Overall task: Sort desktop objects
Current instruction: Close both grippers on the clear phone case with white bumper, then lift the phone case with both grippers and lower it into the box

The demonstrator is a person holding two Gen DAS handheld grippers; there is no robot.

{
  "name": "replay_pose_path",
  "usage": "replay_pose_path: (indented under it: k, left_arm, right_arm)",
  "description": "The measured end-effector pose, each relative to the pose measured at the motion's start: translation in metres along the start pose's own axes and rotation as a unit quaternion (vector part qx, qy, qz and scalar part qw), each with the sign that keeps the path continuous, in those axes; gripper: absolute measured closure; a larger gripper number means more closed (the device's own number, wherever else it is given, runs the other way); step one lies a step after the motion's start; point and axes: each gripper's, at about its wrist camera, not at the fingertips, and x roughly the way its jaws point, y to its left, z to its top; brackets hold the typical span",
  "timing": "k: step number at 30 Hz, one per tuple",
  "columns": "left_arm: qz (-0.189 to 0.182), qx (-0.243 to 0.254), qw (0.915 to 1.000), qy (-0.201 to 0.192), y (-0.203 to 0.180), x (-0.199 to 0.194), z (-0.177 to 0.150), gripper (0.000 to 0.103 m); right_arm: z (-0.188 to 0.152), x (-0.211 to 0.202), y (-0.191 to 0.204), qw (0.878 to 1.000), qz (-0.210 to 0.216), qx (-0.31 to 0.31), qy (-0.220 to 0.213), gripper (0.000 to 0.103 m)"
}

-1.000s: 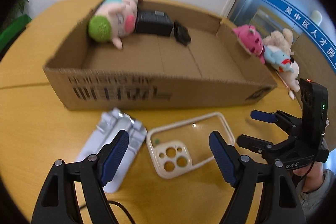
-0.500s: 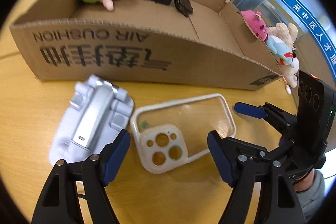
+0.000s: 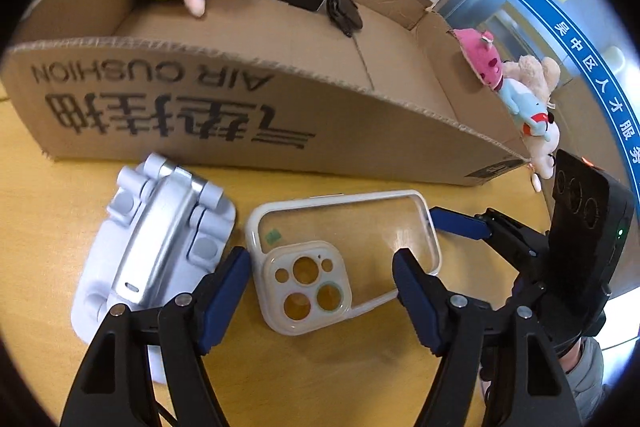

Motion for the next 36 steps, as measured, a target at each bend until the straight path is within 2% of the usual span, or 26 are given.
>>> replay_pose_path:
  k: [4,10,13,15,17,20,23,24,25,27,29,31,33,35,36]
  left_arm:
    - [-0.02,0.017,0.9994,-0.022,-0.009,-0.01,0.003,0.031]
    - [-0.059,0.061,0.9943,-0.064,-0.026,-0.034,-0.002,0.031]
    - [-0.075,0.063,0.9934,-0.06,-0.025,-0.034,-0.006,0.031]
    - [-0.085,0.059,0.9933,-0.05,-0.022,-0.031,-0.01,0.031]
    - [-0.081,0.05,0.9946,-0.041,-0.019,-0.024,-0.013,0.031]
    - [-0.064,0.034,0.9971,-0.022,-0.016,-0.012,-0.014,0.031]
    - [-0.035,0.019,0.9992,-0.005,-0.011,0.001,-0.011,0.031]
    - [-0.025,0.015,0.9996,-0.003,-0.009,0.003,-0.01,0.033]
    - [-0.016,0.012,0.9998,0.001,-0.007,0.007,-0.009,0.043]
    - [-0.009,0.01,0.9999,0.005,-0.005,0.009,-0.01,0.054]
    - [0.002,0.016,0.9999,0.004,-0.006,0.011,-0.011,0.061]
    - [0.007,0.022,0.9997,0.009,-0.007,0.014,-0.013,0.082]
    - [0.019,0.025,0.9995,0.009,-0.007,0.015,-0.014,0.092]
    - [0.03,0.03,0.9991,0.007,-0.009,0.014,-0.015,0.095]
    - [0.029,0.028,0.9992,0.006,-0.009,0.012,-0.015,0.095]
  right_arm:
    - [0.0,-0.007,-0.003,1.0,-0.004,0.008,-0.017,0.011]
    - [-0.009,-0.049,-0.002,0.996,-0.004,-0.004,-0.087,0.011]
    - [-0.022,-0.068,0.001,0.993,0.014,-0.011,-0.113,0.011]
    - [-0.029,-0.072,0.0,0.993,0.028,-0.011,-0.112,0.011]
    - [-0.039,-0.072,-0.001,0.994,0.035,-0.008,-0.105,0.011]
    - [-0.045,-0.067,-0.011,0.996,0.015,0.015,-0.092,0.011]
    - [-0.043,-0.057,-0.025,0.996,-0.014,0.045,-0.077,0.022]
    - [-0.04,-0.054,-0.028,0.996,-0.029,0.049,-0.07,0.031]
    - [-0.038,-0.049,-0.03,0.996,-0.046,0.046,-0.062,0.042]
    - [-0.038,-0.041,-0.033,0.996,-0.067,0.038,-0.043,0.055]
    - [-0.038,-0.036,-0.033,0.996,-0.076,0.029,-0.038,0.058]
    - [-0.037,-0.033,-0.028,0.996,-0.086,0.011,-0.032,0.063]
    - [-0.038,-0.031,-0.023,0.994,-0.101,-0.006,-0.03,0.07]
    - [-0.039,-0.031,-0.022,0.993,-0.112,-0.01,-0.028,0.074]
    - [-0.039,-0.031,-0.024,0.993,-0.111,-0.005,-0.029,0.08]
